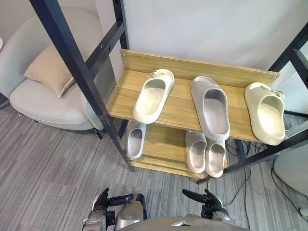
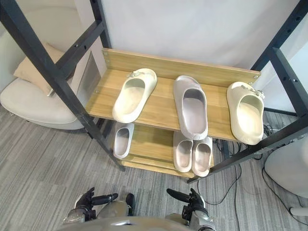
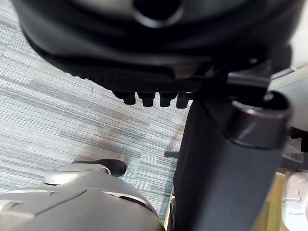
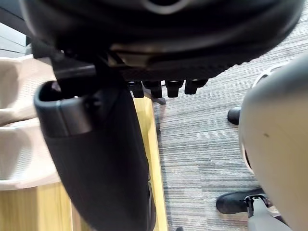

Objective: Organize the slippers on the shoe rack

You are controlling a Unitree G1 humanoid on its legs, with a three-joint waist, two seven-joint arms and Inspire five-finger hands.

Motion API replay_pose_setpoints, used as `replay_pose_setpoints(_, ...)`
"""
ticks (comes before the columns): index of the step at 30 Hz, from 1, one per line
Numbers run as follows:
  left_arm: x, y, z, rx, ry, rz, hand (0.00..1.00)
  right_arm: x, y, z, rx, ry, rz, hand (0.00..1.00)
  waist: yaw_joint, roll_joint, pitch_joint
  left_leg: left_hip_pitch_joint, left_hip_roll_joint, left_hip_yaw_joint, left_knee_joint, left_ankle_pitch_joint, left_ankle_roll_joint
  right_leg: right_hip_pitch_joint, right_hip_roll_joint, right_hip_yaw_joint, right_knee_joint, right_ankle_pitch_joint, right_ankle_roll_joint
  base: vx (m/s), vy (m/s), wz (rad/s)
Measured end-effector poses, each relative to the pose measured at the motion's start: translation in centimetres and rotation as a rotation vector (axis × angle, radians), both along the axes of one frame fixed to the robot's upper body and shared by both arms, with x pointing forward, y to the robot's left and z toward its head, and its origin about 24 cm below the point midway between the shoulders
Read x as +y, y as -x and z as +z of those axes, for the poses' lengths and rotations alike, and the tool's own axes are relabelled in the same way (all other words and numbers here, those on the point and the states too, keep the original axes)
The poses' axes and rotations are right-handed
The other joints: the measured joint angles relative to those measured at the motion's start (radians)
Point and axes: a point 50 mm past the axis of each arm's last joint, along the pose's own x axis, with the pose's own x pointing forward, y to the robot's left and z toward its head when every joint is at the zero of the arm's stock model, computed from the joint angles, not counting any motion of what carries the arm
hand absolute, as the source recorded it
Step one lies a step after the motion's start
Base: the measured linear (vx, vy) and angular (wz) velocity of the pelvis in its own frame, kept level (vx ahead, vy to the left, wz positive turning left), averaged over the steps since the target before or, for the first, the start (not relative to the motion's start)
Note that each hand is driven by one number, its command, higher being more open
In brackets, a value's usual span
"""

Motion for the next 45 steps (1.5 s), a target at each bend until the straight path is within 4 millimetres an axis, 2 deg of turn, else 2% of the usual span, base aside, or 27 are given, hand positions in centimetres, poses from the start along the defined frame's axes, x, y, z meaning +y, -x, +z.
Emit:
replay_pose_setpoints(5,-0.2,0.7,-0.2,0.018,0.006,0.003,1.0,-0.1,0.2,0.0,0.0,0.005,-0.002,1.0,-0.005,0.008,-0.002,0.084,-0.005,-0.009,-0.147,0.084,-0.006,0.035,0.016,-0.006,-0.037,0.007,-0.003,-0.01,-0.048,0.03)
replay_pose_setpoints(15,-0.3,1.2,-0.3,0.033,0.002,0.004,1.0,-0.1,0.5,0.4,-0.046,0.026,0.003,1.0,-0.018,0.013,-0.005,0.107,-0.011,0.007,-0.151,0.086,-0.006,0.062,0.011,0.012,-0.067,0.007,-0.002,-0.05,0.005,-0.04)
replay_pose_setpoints(18,-0.3,1.2,-0.4,0.041,-0.009,-0.017,1.0,-0.1,-0.5,1.7,-0.155,0.041,0.001,1.0,-0.031,0.015,-0.007,0.107,-0.011,0.011,-0.148,0.089,-0.001,0.062,0.011,0.019,-0.069,0.008,-0.001,-0.01,0.004,-0.05)
replay_pose_setpoints(21,-0.4,1.3,-0.4,0.048,-0.021,-0.031,1.0,-0.2,-2.1,4.3,-0.326,0.061,0.003,1.0,-0.041,0.019,-0.01,0.108,-0.009,0.02,-0.147,0.09,0.0,0.059,0.013,0.032,-0.073,0.013,0.007,0.0,0.003,-0.09)
replay_pose_setpoints(22,-0.4,1.3,-0.4,0.048,-0.022,-0.032,1.0,-0.2,-2.2,4.5,-0.342,0.062,0.001,1.0,-0.041,0.019,-0.01,0.108,-0.008,0.021,-0.147,0.09,0.0,0.059,0.013,0.032,-0.074,0.013,0.007,0.0,-0.009,-0.05)
replay_pose_setpoints(24,-0.5,1.3,-0.4,0.051,-0.029,-0.045,1.0,-0.1,-2.4,6.7,-0.463,0.072,-0.022,1.0,-0.042,0.021,-0.016,0.109,-0.006,0.028,-0.147,0.089,-0.002,0.059,0.016,0.038,-0.077,0.014,0.007,0.0,-0.011,-0.08)
replay_pose_setpoints(27,-0.5,1.3,-0.4,0.057,-0.047,-0.076,1.0,-0.2,-2.4,8.8,-0.568,0.098,-0.036,1.0,-0.045,0.024,-0.019,0.119,-0.001,0.046,-0.146,0.085,-0.007,0.056,0.019,0.06,-0.077,0.014,0.006,-0.01,-0.003,-0.2)
replay_pose_setpoints(35,-0.7,1.8,-0.5,0.084,-0.075,-0.161,1.0,-0.1,-0.9,10.8,-0.616,0.18,-0.019,1.0,-0.07,0.033,-0.04,0.131,0.017,0.081,-0.147,0.077,-0.014,0.044,0.032,0.102,-0.071,0.018,0.001,-0.03,-0.005,-0.17)
replay_pose_setpoints(38,-0.9,1.9,-0.6,0.09,-0.084,-0.181,1.0,0.2,-1.0,11.4,-0.646,0.183,0.011,1.0,-0.075,0.038,-0.047,0.132,0.022,0.098,-0.146,0.075,-0.016,0.031,0.036,0.123,-0.067,0.02,-0.002,-0.03,0.0,-0.18)
replay_pose_setpoints(40,-0.9,2.0,-0.6,0.094,-0.089,-0.211,1.0,0.8,-1.2,11.7,-0.675,0.159,0.082,1.0,-0.085,0.038,-0.05,0.132,0.021,0.097,-0.146,0.072,-0.021,0.031,0.035,0.124,-0.067,0.021,-0.002,-0.02,-0.001,-0.02)
replay_pose_setpoints(45,-0.8,2.0,-0.6,0.097,-0.097,-0.229,1.0,3.3,-1.6,11.8,-0.703,0.052,0.272,1.0,-0.079,0.031,-0.059,0.129,0.019,0.09,-0.146,0.077,-0.014,0.032,0.035,0.118,-0.069,0.021,-0.001,-0.01,-0.004,0.03)
